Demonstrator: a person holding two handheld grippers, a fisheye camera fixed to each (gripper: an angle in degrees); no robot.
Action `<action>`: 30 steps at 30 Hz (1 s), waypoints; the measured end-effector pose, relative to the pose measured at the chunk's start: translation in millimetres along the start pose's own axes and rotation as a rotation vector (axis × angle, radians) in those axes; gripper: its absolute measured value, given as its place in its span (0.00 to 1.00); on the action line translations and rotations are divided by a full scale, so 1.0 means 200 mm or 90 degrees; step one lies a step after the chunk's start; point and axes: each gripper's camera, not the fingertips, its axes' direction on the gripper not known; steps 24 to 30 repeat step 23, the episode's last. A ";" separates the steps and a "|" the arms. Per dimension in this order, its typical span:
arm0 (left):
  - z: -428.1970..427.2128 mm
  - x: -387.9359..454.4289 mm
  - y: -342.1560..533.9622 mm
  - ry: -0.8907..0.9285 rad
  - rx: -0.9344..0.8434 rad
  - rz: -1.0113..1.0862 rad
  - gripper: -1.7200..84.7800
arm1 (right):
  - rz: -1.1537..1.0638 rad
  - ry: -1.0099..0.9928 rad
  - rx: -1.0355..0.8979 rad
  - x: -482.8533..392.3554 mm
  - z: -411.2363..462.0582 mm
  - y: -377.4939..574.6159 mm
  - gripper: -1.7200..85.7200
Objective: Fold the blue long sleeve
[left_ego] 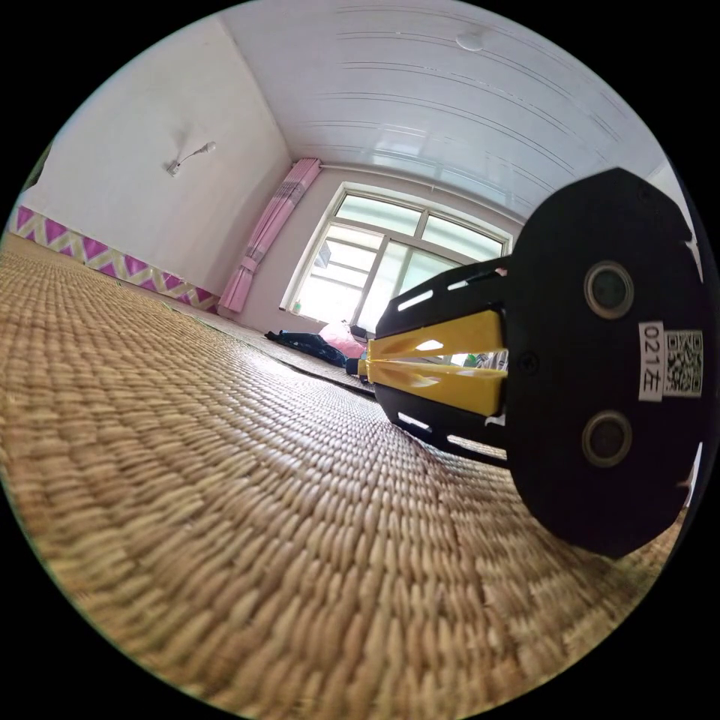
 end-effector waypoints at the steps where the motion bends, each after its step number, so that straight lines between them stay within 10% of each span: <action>1: 0.00 0.00 0.00 0.000 0.000 0.000 0.01 | 0.000 0.000 0.000 0.00 0.00 0.00 0.01; 30: 0.04 -0.03 0.07 0.001 -0.001 -0.001 0.01 | 0.001 -0.002 0.000 0.02 0.12 0.06 0.01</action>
